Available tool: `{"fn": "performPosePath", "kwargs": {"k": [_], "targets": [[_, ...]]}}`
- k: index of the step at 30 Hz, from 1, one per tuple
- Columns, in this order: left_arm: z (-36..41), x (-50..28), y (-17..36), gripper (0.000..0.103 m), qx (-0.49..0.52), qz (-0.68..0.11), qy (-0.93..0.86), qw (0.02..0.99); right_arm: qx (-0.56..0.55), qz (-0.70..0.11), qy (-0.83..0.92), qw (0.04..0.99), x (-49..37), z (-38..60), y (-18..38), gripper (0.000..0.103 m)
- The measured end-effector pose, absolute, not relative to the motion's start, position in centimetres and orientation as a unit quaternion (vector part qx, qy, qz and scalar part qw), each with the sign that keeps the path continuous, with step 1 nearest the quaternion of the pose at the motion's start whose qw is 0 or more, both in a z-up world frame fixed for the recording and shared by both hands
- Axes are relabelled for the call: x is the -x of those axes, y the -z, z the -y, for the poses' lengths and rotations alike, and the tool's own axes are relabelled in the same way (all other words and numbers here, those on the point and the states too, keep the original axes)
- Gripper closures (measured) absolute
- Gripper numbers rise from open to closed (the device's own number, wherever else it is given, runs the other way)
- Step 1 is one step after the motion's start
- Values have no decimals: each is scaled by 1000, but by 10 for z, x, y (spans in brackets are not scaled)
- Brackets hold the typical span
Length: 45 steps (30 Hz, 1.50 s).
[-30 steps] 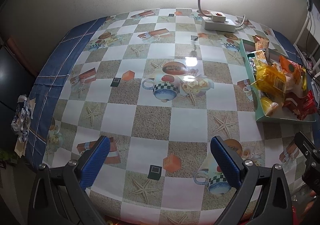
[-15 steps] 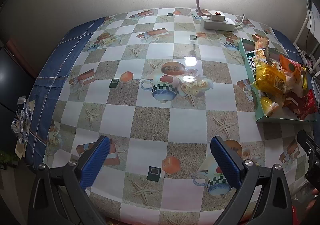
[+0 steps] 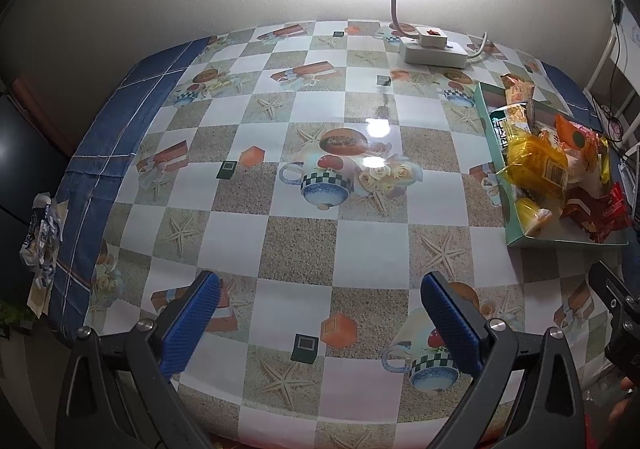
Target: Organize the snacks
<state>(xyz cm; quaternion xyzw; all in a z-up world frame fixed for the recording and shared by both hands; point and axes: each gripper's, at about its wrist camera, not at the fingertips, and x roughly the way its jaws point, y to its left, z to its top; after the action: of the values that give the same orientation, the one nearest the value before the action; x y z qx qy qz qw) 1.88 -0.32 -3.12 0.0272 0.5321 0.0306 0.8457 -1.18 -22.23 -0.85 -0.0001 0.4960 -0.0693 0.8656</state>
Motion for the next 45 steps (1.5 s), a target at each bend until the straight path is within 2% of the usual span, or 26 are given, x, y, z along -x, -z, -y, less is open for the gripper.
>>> {"fn": "performPosePath", "kwargs": {"k": [45], "targets": [[8,-17,24,3,-38,-519,-22,854,0,-497,68,865,10,222,9,0]]}}
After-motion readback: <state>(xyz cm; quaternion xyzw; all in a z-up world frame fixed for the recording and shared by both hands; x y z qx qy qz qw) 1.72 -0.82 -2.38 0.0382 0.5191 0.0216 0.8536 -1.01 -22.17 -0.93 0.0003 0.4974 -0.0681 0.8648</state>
